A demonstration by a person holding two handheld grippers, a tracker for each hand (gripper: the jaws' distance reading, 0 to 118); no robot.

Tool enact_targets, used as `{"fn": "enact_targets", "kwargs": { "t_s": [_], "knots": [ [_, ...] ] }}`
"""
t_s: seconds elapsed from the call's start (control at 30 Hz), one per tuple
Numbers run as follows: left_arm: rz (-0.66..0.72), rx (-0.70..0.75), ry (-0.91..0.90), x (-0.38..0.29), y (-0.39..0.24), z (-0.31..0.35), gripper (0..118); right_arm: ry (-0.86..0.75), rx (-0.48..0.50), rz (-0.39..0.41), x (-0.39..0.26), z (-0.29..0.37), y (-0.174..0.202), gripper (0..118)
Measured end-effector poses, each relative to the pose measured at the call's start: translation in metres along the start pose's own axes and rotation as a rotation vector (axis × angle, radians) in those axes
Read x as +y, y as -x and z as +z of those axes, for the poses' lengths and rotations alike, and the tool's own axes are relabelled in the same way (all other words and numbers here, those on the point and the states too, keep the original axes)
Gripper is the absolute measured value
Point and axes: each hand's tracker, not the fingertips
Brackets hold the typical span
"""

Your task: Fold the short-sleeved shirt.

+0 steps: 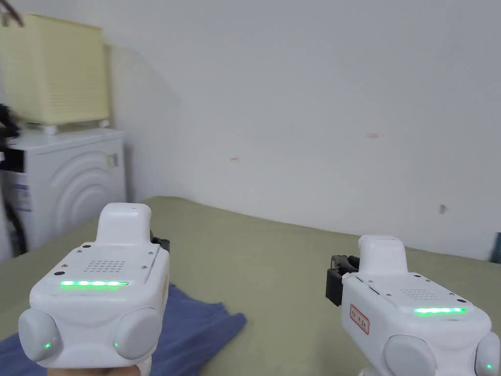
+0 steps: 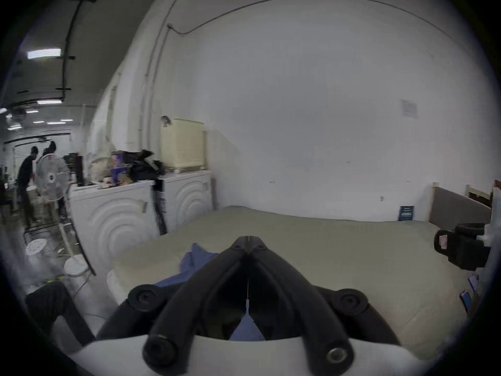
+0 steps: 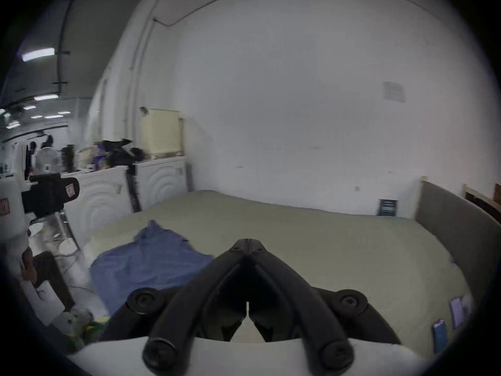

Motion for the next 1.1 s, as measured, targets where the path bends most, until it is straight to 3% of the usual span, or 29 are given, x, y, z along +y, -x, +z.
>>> {"fn": "enact_targets", "kwargs": {
  "t_s": [0.2, 0.33, 0.5, 0.63, 0.8, 0.87, 0.9, 0.93, 0.97, 1.0, 1.03, 1.1],
  "knots": [
    [0.078, 0.076, 0.067, -0.022, 0.068, 0.008, 0, 0.027, 0.199, 0.019, -0.011, -0.021, 0.068, 1],
    [0.037, 0.11, 0.08, -0.032, 0.083, 0.003, 0, 0.041, 0.223, 0.024, -0.021, -0.032, 0.078, 1],
    [-0.026, 0.015, 0.148, -0.044, 0.079, -0.035, 0, 0.083, 0.187, 0.004, -0.033, -0.044, 0.054, 1],
    [-0.131, -0.089, 0.242, -0.047, 0.062, -0.097, 0, 0.1, 0.112, 0.039, -0.044, -0.046, 0.016, 1],
    [-0.165, -0.411, 0.445, -0.05, 0.032, -0.203, 4, 0.161, 0.0, 0.013, -0.063, -0.048, -0.04, 1],
    [-0.199, -0.487, 0.573, -0.061, 0.017, -0.25, 17, 0.189, -0.04, 0.009, -0.072, -0.047, -0.061, 1],
    [-0.198, -0.52, 0.661, -0.073, 0.017, -0.281, 37, 0.206, -0.058, 0.004, -0.077, -0.046, -0.071, 1],
    [-0.205, -0.541, 0.737, -0.083, 0.011, -0.304, 47, 0.22, -0.069, 0.003, -0.081, -0.044, -0.079, 1],
    [-0.226, -0.552, 0.804, -0.093, 0.003, -0.321, 47, 0.238, -0.077, 0.002, -0.086, -0.043, -0.088, 1],
    [-0.249, -0.569, 0.855, -0.104, -0.005, -0.335, 92, 0.264, -0.096, 0.001, -0.091, -0.043, -0.096, 1],
    [-0.27, -0.589, 0.875, -0.119, -0.01, -0.345, 115, 0.287, -0.125, 0.006, -0.097, -0.043, -0.102, 1],
    [-0.264, -0.644, 0.91, -0.136, -0.022, -0.358, 118, 0.311, -0.138, -0.007, -0.107, -0.044, -0.113, 1]
  ]
}}
